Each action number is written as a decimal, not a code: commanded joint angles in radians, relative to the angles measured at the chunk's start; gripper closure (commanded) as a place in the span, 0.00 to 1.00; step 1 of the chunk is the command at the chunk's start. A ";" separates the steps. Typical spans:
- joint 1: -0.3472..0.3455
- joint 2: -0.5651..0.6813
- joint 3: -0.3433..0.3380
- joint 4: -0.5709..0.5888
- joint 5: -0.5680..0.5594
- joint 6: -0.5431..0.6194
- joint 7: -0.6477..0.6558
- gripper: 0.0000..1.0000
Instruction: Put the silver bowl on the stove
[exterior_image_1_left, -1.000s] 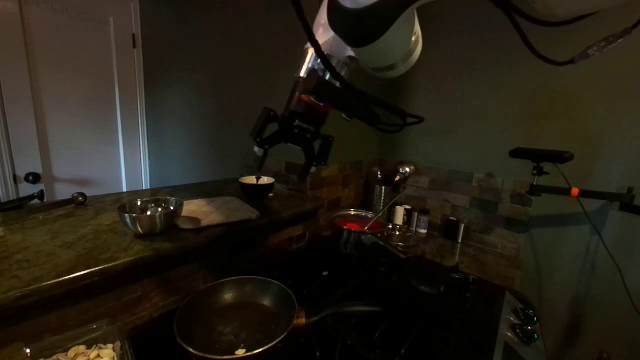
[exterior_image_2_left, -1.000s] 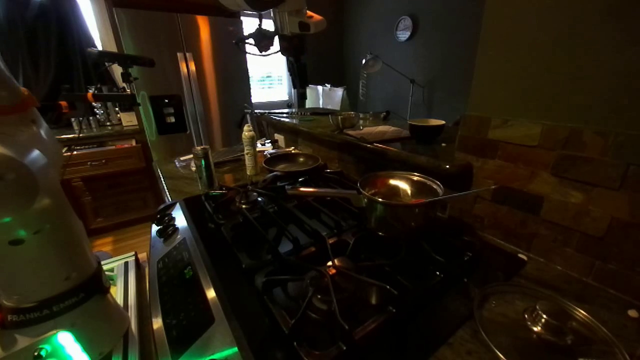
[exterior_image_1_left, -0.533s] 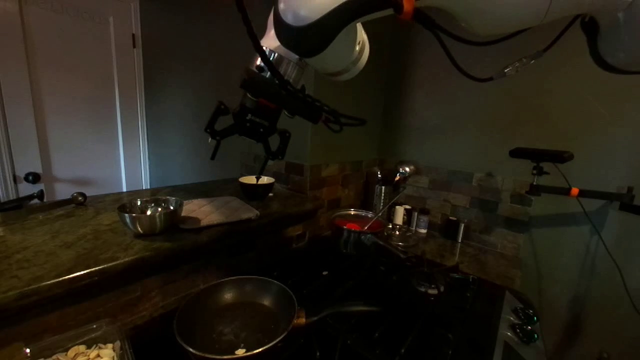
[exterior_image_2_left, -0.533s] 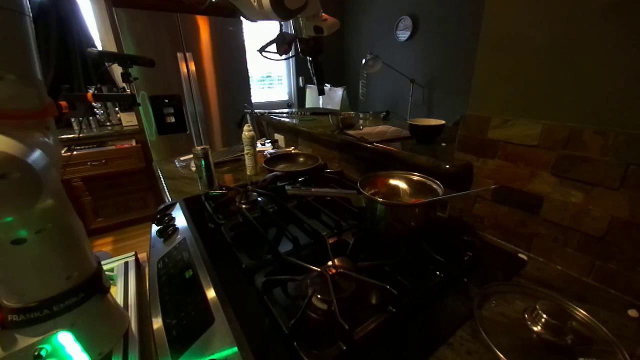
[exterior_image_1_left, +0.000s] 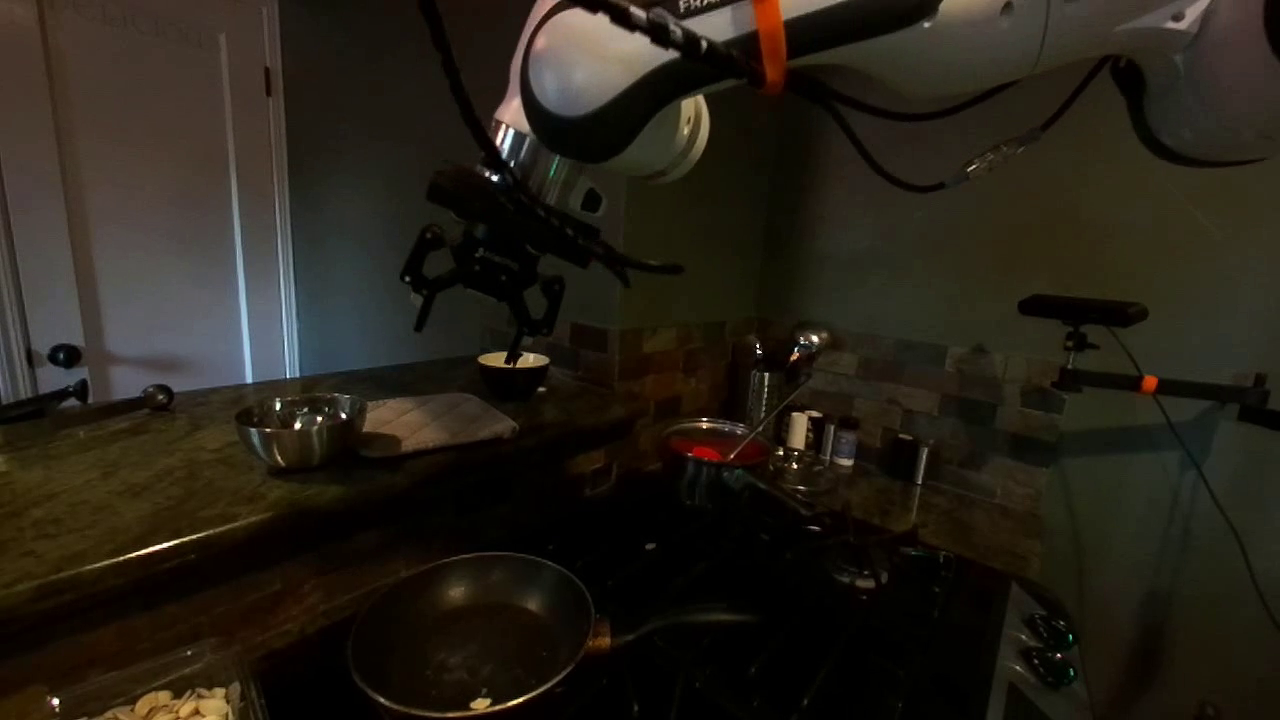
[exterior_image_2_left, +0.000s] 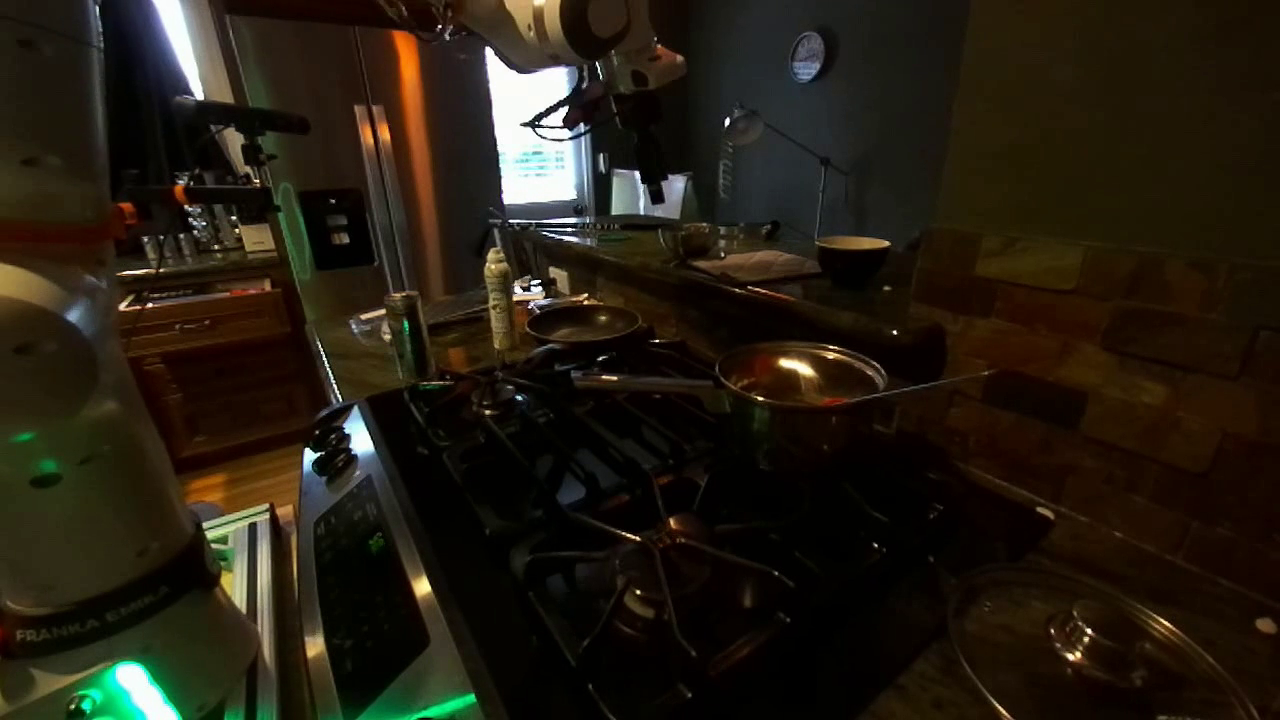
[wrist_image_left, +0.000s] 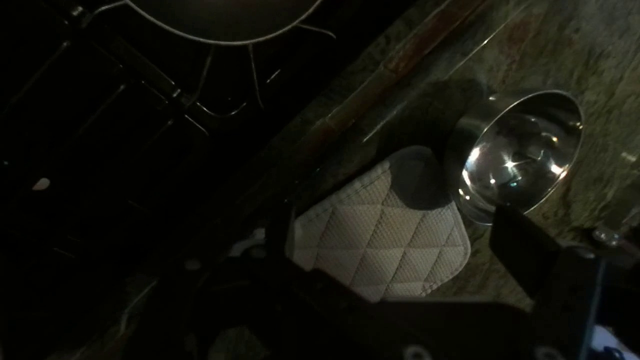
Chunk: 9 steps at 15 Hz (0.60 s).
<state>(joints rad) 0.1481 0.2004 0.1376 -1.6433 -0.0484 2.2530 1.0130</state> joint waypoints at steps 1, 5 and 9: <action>0.082 0.155 -0.036 0.155 -0.106 0.001 0.172 0.00; 0.137 0.312 -0.056 0.334 -0.126 -0.014 0.183 0.00; 0.130 0.427 -0.067 0.483 -0.075 -0.077 0.077 0.00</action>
<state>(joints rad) 0.2717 0.5272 0.0939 -1.3065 -0.1551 2.2394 1.1415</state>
